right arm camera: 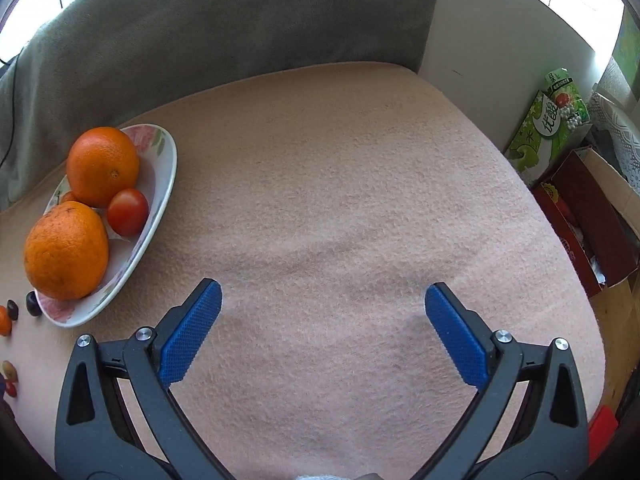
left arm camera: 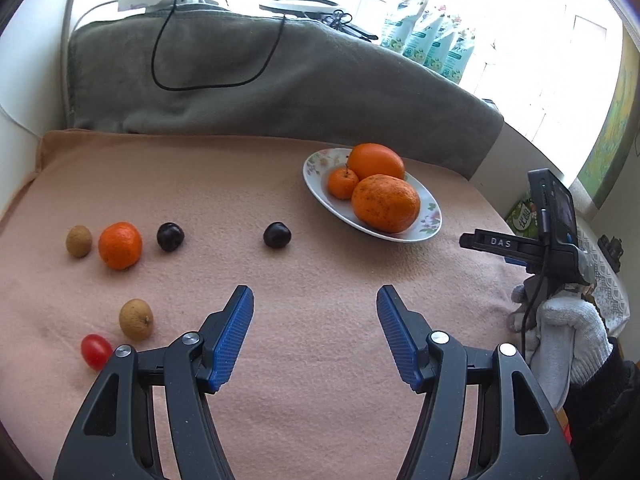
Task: Organize fruits
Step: 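Move the left tool to the small tangerine while the right tool moves to a dark plum, then grasp and lift the tangerine with the left tool while the right tool lifts the dark plum, then release the tangerine and dark plum into the bowl with both tools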
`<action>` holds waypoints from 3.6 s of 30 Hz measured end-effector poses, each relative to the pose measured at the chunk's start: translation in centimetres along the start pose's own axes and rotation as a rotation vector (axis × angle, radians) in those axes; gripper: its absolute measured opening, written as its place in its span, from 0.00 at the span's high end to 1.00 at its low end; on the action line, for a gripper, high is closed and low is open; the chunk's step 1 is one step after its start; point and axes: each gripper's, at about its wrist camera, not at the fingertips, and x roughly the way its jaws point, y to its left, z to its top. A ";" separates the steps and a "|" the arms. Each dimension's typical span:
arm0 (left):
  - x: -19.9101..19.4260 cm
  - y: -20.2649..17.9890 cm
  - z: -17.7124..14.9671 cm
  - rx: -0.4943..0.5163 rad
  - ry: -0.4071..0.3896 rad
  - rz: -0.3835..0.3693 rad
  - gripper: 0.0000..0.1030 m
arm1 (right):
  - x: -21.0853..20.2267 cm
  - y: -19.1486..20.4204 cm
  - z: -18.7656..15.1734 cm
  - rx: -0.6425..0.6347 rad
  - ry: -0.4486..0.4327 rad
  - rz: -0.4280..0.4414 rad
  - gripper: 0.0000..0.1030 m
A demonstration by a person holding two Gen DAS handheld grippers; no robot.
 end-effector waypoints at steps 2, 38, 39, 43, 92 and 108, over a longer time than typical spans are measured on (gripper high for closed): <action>-0.6 1.8 0.0 -0.013 -0.007 0.041 0.38 | -1.7 0.4 -0.6 -0.013 -0.048 0.062 0.00; 2.4 13.4 2.4 -0.032 0.074 0.118 0.61 | -3.3 24.6 -4.6 -0.553 0.022 0.487 0.55; 2.6 13.3 2.4 -0.028 0.080 0.121 0.61 | -3.0 24.9 -4.6 -0.555 0.027 0.483 0.56; 3.6 13.0 2.8 -0.009 0.103 0.134 0.61 | -1.8 25.3 -4.4 -0.557 0.047 0.471 0.59; 9.0 -5.1 9.2 0.192 0.036 -0.110 0.63 | -2.5 10.6 3.3 -0.341 -0.106 0.415 0.76; 7.1 -4.3 9.6 0.191 -0.012 -0.087 0.60 | -4.0 10.1 3.2 -0.317 -0.151 0.432 0.42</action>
